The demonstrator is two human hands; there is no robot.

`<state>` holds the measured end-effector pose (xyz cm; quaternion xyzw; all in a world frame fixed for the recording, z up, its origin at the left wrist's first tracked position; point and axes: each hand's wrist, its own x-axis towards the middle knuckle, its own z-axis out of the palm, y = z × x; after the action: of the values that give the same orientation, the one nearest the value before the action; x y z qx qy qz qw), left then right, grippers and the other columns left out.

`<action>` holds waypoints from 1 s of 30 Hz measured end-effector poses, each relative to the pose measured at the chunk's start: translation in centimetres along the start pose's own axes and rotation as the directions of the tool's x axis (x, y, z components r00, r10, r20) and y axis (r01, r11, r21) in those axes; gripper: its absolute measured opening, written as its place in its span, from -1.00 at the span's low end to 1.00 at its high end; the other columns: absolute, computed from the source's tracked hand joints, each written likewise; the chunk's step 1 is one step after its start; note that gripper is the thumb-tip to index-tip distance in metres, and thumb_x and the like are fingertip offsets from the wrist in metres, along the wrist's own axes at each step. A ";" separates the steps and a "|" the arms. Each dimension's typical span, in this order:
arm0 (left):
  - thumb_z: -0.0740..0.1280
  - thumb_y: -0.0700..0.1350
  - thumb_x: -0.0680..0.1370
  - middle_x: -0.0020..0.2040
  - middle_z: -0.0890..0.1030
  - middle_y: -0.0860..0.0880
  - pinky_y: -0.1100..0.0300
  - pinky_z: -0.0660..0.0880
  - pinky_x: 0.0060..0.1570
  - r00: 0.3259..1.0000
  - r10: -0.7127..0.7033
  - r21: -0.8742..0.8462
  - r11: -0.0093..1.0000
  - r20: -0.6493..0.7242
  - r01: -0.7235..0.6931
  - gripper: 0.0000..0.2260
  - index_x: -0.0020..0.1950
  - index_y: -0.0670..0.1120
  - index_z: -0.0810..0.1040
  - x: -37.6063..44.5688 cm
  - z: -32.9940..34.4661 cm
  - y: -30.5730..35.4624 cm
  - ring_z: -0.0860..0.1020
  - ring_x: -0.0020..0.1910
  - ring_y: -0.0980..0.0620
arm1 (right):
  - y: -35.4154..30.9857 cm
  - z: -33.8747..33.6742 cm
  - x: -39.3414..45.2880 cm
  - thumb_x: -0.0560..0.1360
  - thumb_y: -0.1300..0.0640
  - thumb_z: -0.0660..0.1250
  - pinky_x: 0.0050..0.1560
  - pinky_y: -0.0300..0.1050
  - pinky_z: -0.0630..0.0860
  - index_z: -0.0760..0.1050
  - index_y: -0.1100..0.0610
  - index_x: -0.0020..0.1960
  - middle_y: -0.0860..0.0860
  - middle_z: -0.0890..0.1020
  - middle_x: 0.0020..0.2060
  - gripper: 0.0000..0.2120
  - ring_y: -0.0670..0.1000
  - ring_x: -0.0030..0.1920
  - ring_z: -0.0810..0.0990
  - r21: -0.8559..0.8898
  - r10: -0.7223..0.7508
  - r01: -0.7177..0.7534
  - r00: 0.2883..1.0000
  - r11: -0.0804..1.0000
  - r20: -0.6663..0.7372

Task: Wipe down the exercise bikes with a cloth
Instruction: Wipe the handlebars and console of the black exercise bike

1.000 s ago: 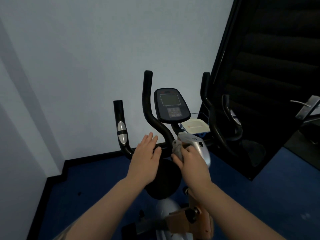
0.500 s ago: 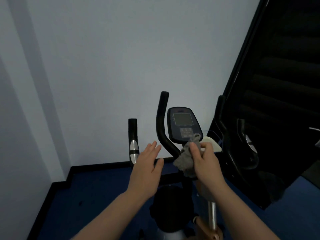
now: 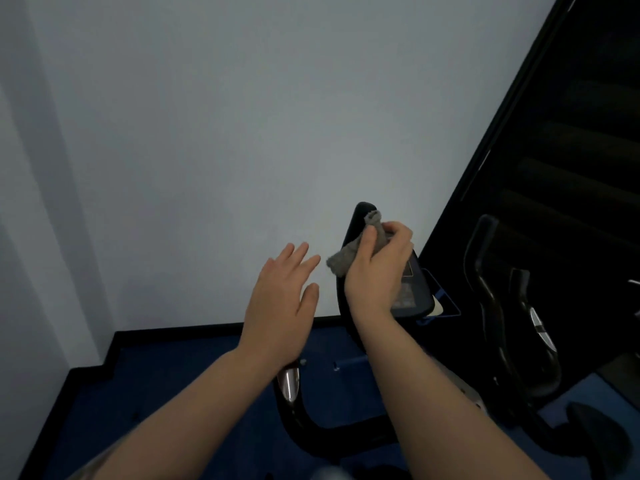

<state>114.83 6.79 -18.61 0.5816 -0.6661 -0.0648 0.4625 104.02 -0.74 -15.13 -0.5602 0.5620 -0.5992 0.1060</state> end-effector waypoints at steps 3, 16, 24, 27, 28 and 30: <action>0.17 -0.21 0.62 0.48 0.30 0.03 0.18 0.06 0.48 0.999 0.024 0.016 1.000 -0.023 -0.023 -0.66 0.40 -0.08 0.42 0.5 0.4 -1.2 0.16 0.48 0.11 | 0.0 2.2 -0.8 0.60 -0.08 0.13 -0.11 -0.07 0.40 0.29 0.09 0.21 0.07 0.43 0.13 -0.70 0.04 0.03 0.44 -0.087 0.039 -0.043 0.998 0.995 -0.045; 0.09 -0.05 0.58 0.30 0.43 0.00 0.52 0.05 0.29 0.991 0.000 -0.077 0.997 -0.135 -0.011 -0.65 0.26 -0.10 0.52 -0.5 1.7 -1.1 0.27 0.37 0.04 | 2.4 -0.6 -2.5 0.62 0.02 0.14 -0.28 -0.05 0.45 0.32 0.16 0.09 0.08 0.49 -0.06 -0.80 0.06 -0.16 0.51 -0.418 -0.164 0.274 0.946 0.866 0.279; 0.12 -0.10 0.57 0.32 0.43 -0.04 0.55 -0.01 0.28 0.990 0.004 -0.026 1.000 -0.143 -0.008 -0.68 0.23 -0.12 0.52 -1.0 1.9 -1.2 0.24 0.41 -0.02 | 3.1 -3.2 -3.3 0.61 -0.02 0.13 -0.29 -0.02 0.44 0.28 0.10 0.03 0.06 0.50 -0.13 -0.82 0.10 -0.21 0.52 -0.396 -0.123 0.308 0.895 0.865 0.429; 0.13 -0.11 0.58 0.42 0.35 -0.03 0.52 -0.03 0.30 0.989 -0.022 -0.036 0.999 -0.147 0.017 -0.69 0.28 -0.10 0.48 -1.2 2.0 -0.9 0.14 0.49 0.01 | 3.5 -4.4 -3.8 0.61 -0.02 0.14 -0.29 0.02 0.48 0.25 0.06 -0.04 0.04 0.49 -0.16 -0.84 0.08 -0.23 0.51 -0.368 -0.136 0.330 0.876 0.869 0.462; 0.14 -0.11 0.58 0.46 0.31 -0.02 0.50 -0.04 0.32 0.988 -0.026 -0.043 0.999 -0.151 0.020 -0.68 0.30 -0.09 0.47 -1.4 1.9 -0.7 0.09 0.51 0.03 | 3.6 -4.8 -3.9 0.61 -0.02 0.14 -0.30 0.02 0.48 0.22 0.04 -0.06 0.03 0.49 -0.16 -0.83 0.08 -0.23 0.50 -0.362 -0.145 0.343 0.869 0.867 0.474; 0.14 -0.13 0.57 0.51 0.24 -0.01 0.38 -0.05 0.41 0.987 -0.030 -0.049 0.999 -0.156 0.022 -0.67 0.32 -0.07 0.44 -2.2 2.0 -0.1 0.00 0.54 0.05 | 4.0 -5.5 -4.2 0.60 -0.03 0.14 -0.34 -0.01 0.46 0.19 0.00 -0.09 0.01 0.48 -0.17 -0.82 0.06 -0.25 0.49 -0.360 -0.173 0.384 0.850 0.850 0.498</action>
<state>113.35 7.71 -21.00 0.5826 -0.6183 -0.0405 0.5260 99.17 4.08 -19.14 -0.7691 0.5546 -0.3174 0.0103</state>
